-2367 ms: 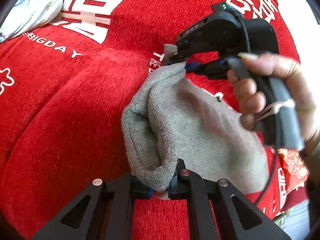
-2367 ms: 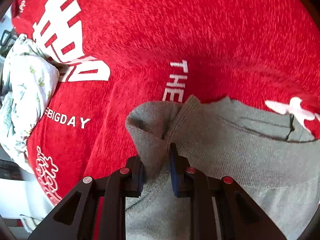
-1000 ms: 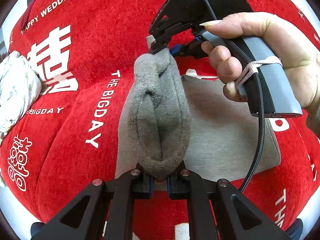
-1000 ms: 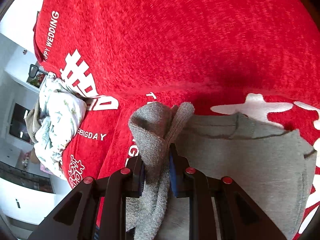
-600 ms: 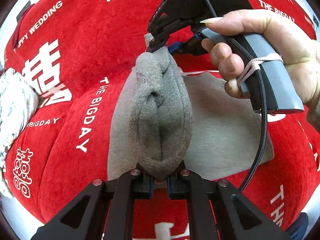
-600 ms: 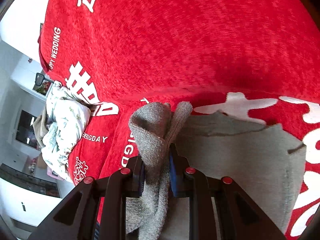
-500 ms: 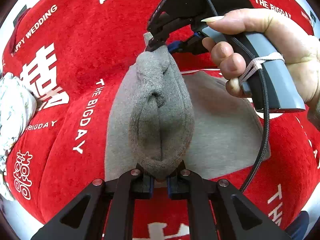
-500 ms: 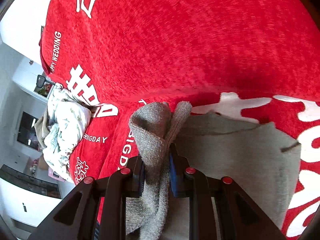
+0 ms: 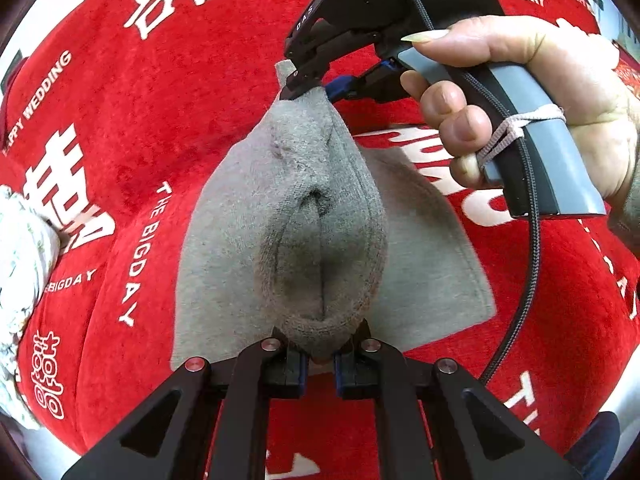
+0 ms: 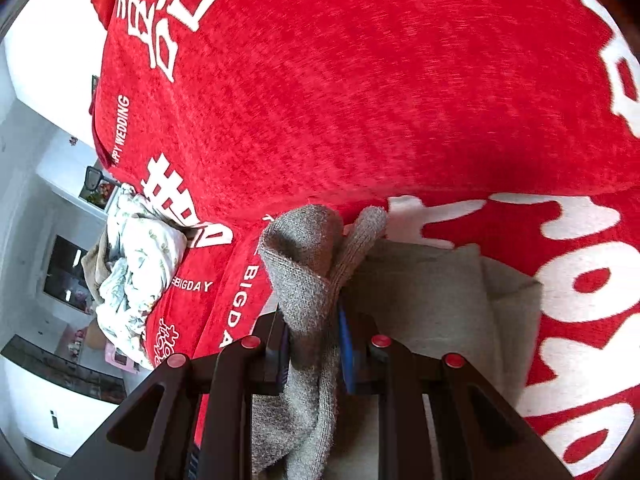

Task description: Fold small clothes

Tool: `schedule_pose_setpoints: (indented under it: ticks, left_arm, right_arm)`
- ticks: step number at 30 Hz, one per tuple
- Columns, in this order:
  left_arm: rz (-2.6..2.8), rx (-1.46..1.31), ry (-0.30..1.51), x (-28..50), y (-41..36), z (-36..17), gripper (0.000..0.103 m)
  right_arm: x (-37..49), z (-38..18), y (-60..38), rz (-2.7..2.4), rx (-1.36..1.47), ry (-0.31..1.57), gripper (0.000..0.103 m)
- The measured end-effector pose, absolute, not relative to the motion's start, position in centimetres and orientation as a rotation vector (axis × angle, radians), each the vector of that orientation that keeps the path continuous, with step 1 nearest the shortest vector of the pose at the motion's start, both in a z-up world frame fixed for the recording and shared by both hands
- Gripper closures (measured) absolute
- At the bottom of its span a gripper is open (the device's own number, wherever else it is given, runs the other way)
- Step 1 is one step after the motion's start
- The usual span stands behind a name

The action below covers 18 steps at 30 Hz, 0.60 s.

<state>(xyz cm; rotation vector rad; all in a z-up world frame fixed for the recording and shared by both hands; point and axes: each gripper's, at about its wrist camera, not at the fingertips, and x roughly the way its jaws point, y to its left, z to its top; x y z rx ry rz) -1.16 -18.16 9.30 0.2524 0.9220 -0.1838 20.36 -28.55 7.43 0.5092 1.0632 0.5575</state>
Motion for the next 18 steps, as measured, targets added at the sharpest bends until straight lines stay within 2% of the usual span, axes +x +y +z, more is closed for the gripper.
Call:
schedule_pose_setpoints:
  ticks: [18]
  left_arm:
    - [-0.238,0.337,0.961,-1.5,-23.4,7.0,0.093]
  right_arm:
    - [19.3,3.9,-34.6,0.525,0.589,1.061,0.081]
